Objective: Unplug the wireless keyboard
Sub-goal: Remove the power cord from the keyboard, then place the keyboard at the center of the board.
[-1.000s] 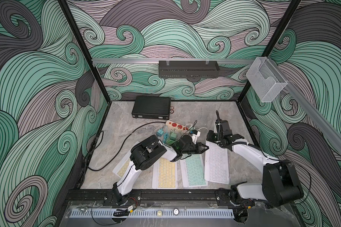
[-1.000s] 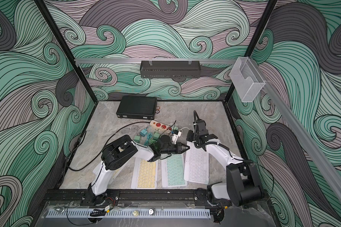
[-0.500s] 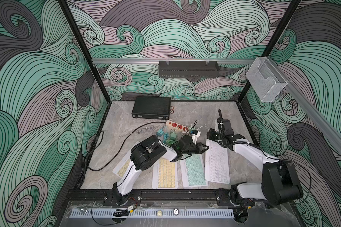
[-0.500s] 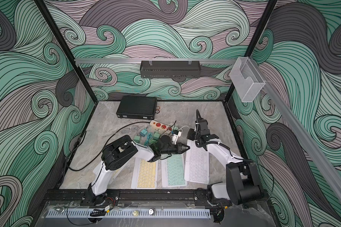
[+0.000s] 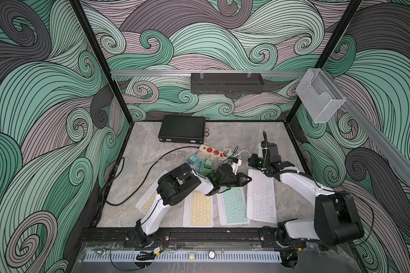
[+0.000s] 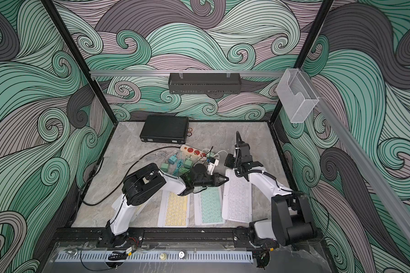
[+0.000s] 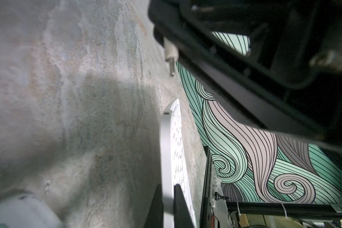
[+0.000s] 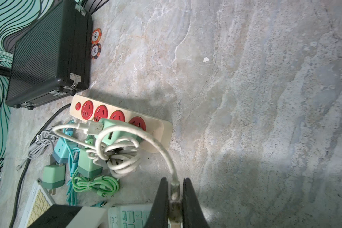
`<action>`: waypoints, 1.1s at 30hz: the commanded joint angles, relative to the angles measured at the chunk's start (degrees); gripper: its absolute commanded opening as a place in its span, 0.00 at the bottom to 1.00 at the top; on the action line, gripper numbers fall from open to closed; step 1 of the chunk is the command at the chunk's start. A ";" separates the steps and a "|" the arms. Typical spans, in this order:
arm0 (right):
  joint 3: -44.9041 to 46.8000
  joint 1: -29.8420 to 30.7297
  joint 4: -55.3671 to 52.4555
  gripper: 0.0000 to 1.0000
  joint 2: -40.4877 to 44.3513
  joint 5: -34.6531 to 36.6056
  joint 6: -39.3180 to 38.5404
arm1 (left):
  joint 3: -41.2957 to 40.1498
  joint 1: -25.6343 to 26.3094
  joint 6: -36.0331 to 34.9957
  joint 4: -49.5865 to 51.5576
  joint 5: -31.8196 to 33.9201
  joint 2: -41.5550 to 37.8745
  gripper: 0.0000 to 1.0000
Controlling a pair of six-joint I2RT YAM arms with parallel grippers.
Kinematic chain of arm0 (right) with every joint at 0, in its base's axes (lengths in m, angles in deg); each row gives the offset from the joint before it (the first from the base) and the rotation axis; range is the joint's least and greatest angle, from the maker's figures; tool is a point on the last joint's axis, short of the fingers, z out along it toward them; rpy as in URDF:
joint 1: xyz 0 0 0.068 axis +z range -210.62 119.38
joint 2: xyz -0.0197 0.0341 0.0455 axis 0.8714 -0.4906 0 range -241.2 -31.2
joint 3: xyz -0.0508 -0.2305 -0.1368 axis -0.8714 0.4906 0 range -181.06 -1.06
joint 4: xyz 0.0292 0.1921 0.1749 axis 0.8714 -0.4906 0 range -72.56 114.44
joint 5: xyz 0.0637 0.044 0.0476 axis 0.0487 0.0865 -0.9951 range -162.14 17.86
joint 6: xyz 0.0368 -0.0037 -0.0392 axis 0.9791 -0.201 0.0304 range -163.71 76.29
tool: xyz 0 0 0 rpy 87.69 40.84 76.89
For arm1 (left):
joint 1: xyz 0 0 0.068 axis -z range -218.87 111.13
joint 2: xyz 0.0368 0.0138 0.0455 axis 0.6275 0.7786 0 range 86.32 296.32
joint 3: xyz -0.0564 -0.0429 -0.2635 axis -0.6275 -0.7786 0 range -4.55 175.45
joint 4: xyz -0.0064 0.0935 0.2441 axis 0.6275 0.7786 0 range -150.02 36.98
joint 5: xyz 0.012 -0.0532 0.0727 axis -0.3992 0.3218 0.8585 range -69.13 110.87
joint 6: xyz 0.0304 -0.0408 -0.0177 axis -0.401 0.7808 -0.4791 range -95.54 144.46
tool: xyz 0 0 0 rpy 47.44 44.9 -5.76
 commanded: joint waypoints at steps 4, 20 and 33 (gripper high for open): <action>1.53 0.06 0.18 0.00 2.36 4.01 2.07 | 0.93 1.57 1.84 3.41 11.23 -0.81 0.00; 3.82 0.04 0.99 0.00 4.71 6.82 2.71 | 4.54 6.67 4.19 5.72 19.02 3.88 0.00; 3.80 0.07 0.60 0.00 4.91 7.43 2.71 | 5.34 6.88 -1.69 17.22 21.45 -1.66 0.34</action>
